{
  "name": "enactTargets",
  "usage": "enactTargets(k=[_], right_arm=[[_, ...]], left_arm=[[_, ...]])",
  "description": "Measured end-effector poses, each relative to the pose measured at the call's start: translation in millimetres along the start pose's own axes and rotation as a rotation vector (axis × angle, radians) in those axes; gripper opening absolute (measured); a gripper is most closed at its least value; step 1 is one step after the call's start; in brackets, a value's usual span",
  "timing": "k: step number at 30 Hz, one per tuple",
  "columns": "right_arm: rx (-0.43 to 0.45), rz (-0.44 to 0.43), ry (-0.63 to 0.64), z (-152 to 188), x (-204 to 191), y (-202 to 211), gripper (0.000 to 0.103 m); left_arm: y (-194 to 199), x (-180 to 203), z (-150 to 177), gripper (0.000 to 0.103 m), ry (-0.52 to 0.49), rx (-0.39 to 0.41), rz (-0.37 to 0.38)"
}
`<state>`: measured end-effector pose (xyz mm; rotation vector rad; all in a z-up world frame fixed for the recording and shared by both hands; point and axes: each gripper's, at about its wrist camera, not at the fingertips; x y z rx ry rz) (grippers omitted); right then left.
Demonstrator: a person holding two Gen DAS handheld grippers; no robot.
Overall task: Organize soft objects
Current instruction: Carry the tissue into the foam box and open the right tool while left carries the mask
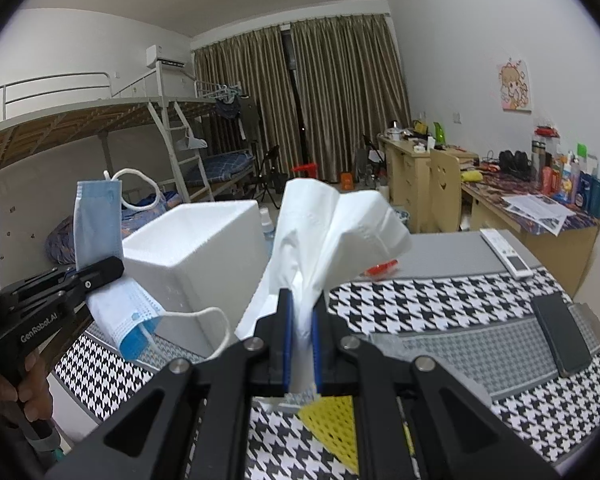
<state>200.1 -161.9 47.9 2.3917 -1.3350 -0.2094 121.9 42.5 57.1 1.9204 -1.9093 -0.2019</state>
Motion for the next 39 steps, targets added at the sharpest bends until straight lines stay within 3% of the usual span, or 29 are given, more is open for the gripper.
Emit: enactTargets(k=[9,28,39], right_arm=[[0.022,-0.021,0.027,-18,-7,-9,0.011],[0.026,-0.069,0.069,-42,-32,-29,0.011],[0.011,-0.143,0.109,-59,-47,-50,0.011]], left_arm=[[-1,-10,-21,0.006,0.013,0.055,-0.027],[-2,-38,-35,0.006,0.057,0.086,-0.100],[9,-53,-41,0.006,0.077,0.120,-0.164]])
Point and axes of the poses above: each gripper's, at about its wrist camera, not at the fingertips, and y roughly against the way its jaws point, x to its right, z to its underside, and after that the axes turned 11 degrees about y, right-handed
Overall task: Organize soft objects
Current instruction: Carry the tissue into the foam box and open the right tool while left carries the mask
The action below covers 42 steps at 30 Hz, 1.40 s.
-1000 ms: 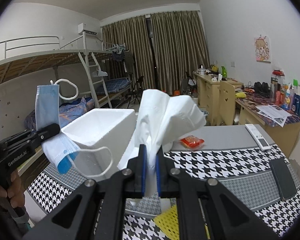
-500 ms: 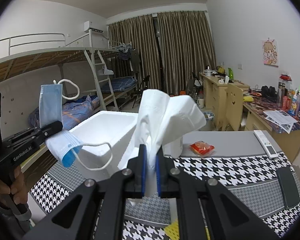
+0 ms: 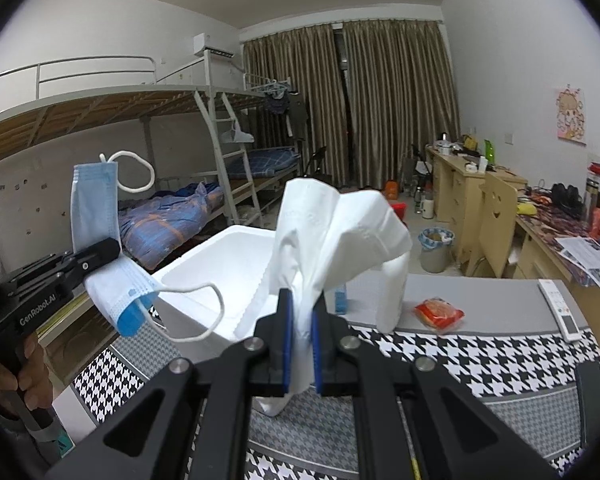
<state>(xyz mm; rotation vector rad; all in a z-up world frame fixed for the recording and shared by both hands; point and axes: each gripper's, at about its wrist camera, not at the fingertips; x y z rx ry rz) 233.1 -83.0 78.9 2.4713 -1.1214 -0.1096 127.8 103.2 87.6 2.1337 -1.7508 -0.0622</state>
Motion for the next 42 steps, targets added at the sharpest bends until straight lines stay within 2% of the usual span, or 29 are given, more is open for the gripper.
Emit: enactTargets(k=[10,20,42], right_arm=[[0.003,-0.027,0.040,-16,-8,-18,0.011],[-0.019,-0.093,0.063,-24,-23,-45,0.011],[-0.124,-0.168,0.056,-28,-36,-97,0.011]], left_arm=[[2,-18,-4,0.006,0.033,0.013,-0.052],[8,-34,-2,0.006,0.060,0.026,-0.122],[9,-64,-4,0.006,0.109,0.040,-0.166]])
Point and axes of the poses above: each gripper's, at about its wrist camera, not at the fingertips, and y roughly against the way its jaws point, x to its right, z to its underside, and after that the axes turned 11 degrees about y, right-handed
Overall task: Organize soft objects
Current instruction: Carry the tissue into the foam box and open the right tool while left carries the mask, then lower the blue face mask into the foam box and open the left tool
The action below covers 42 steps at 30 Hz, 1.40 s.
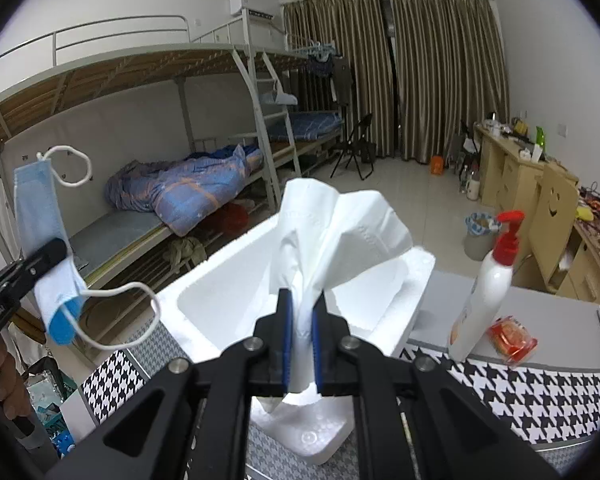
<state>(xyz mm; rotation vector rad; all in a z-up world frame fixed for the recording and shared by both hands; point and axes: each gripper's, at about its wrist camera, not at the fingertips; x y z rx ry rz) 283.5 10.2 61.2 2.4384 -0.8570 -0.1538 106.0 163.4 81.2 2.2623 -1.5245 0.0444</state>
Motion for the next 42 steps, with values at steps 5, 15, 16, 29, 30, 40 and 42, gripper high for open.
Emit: enactTargets(k=[5,15,16,29,30,40,42], right_arm=[[-0.043,-0.018,-0.007,2,1,-15,0.014],[-0.061,-0.012,0.000,4,3,-21,0.060],[-0.059,-0.012,0.000,4,2,-19,0.063],[0.020,0.037,0.021,6,1,15,0.075],[0.024,0.040,0.018,6,2,16,0.076],[0.068,0.096,0.014,9,9,40,0.087],[0.068,0.101,0.011,12,12,43,0.087]], left_arm=[[-2,-2,1,0.006,0.006,-0.006,-0.003],[-7,-3,0,0.006,0.006,-0.010,0.004],[-6,-3,-1,0.006,0.006,-0.011,0.007],[-18,13,-6,0.006,-0.014,-0.037,0.061],[-19,15,-6,0.006,-0.016,-0.043,0.069],[-31,36,-9,0.006,-0.032,-0.085,0.145],[-33,40,-9,0.006,-0.032,-0.092,0.156]])
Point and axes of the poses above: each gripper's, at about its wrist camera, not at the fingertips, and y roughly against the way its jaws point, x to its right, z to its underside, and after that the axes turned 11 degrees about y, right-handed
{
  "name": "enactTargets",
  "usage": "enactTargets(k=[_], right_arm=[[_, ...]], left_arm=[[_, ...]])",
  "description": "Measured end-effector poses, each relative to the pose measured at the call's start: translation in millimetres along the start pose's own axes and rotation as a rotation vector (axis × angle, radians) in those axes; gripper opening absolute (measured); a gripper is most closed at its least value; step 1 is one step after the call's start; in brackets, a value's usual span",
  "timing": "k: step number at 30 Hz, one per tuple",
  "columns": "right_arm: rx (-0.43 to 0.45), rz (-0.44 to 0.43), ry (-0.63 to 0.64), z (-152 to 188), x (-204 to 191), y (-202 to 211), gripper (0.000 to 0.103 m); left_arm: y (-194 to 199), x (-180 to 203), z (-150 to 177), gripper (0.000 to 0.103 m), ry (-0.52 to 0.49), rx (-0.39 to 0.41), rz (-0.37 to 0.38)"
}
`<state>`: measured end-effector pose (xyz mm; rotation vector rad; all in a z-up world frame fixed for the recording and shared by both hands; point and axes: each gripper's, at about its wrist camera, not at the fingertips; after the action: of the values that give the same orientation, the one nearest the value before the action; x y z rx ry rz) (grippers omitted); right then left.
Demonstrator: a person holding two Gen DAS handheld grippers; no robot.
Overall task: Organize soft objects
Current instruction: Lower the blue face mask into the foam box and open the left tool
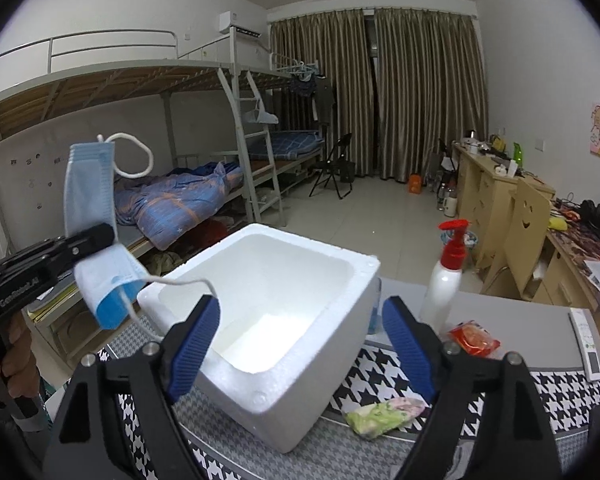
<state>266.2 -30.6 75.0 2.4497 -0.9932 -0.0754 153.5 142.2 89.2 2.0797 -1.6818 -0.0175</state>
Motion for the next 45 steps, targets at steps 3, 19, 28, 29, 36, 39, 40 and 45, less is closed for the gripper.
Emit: enactTargets(k=[3,19,28,29,36,39,40,45], right_arm=[[0.001,0.008,-0.008,1,4,2,0.087],[0.005,0.053,-0.044,19,20,22,0.087],[0.008,0.091,-0.079,33,33,33,0.087],[0.008,0.094,-0.080,34,33,33,0.087],[0.007,0.115,-0.083,41,35,38,0.087],[0.005,0.122,-0.088,43,36,39,0.087],[0.005,0.123,-0.090,44,37,39,0.087],[0.006,0.126,-0.103,46,39,41,0.087]], left_arm=[[-3,6,0,0.006,-0.007,-0.006,0.013],[-36,35,2,0.006,-0.065,-0.079,0.045],[-57,44,3,0.006,-0.072,-0.128,0.045],[-61,44,3,0.006,-0.073,-0.138,0.046],[-78,45,6,0.006,-0.070,-0.179,0.030],[-83,45,7,0.007,-0.077,-0.187,0.011],[-85,45,7,0.009,-0.079,-0.191,0.009],[-87,45,9,0.045,-0.079,-0.201,-0.010]])
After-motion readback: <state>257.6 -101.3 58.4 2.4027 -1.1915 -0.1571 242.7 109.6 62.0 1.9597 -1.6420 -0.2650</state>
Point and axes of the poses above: each gripper's, at about its wrist camera, not at the fingertips, and y roughly against the way its jaws point, x to its right, z to its underside, and after that the axes turned 11 degrees about y, right-handed
